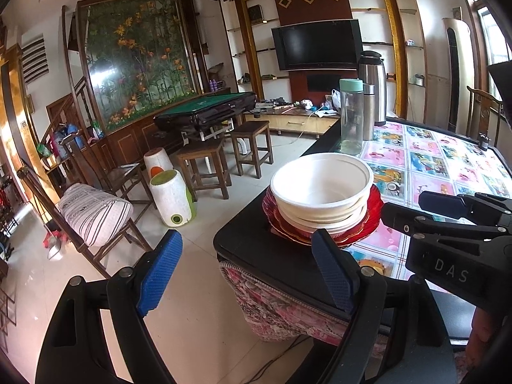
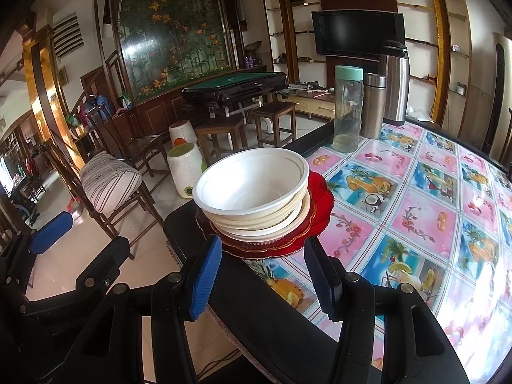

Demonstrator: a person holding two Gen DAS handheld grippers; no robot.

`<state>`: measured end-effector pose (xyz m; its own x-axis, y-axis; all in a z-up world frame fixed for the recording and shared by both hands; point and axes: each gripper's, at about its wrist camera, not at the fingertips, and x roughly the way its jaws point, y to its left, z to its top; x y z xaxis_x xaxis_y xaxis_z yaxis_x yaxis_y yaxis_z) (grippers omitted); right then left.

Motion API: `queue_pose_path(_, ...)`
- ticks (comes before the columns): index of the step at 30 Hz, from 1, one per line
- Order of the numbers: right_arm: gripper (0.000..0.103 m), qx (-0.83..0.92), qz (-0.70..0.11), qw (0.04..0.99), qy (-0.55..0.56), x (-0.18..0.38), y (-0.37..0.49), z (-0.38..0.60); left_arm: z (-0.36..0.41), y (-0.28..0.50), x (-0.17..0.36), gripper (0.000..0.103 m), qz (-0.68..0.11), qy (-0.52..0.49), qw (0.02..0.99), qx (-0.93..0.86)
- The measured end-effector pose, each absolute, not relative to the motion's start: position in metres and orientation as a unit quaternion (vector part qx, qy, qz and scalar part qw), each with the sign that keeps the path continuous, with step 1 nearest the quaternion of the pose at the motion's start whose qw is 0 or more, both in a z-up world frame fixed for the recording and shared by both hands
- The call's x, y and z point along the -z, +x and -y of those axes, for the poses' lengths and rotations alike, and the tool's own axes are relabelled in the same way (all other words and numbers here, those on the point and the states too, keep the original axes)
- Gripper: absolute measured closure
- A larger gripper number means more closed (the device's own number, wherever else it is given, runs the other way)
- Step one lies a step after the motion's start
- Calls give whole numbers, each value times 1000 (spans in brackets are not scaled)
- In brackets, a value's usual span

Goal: Organize plates and bowls
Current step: 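Lower the stack onto the table with the left tool and release it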

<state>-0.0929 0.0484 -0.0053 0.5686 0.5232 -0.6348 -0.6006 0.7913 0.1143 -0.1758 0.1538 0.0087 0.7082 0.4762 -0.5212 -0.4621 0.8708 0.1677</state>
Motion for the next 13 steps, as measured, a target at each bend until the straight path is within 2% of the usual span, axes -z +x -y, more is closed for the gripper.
queue_pose_path(13,47,-318,-340,883,-57,5,-91,-48,-155,-174,-7,19,-292,-5,928,-232)
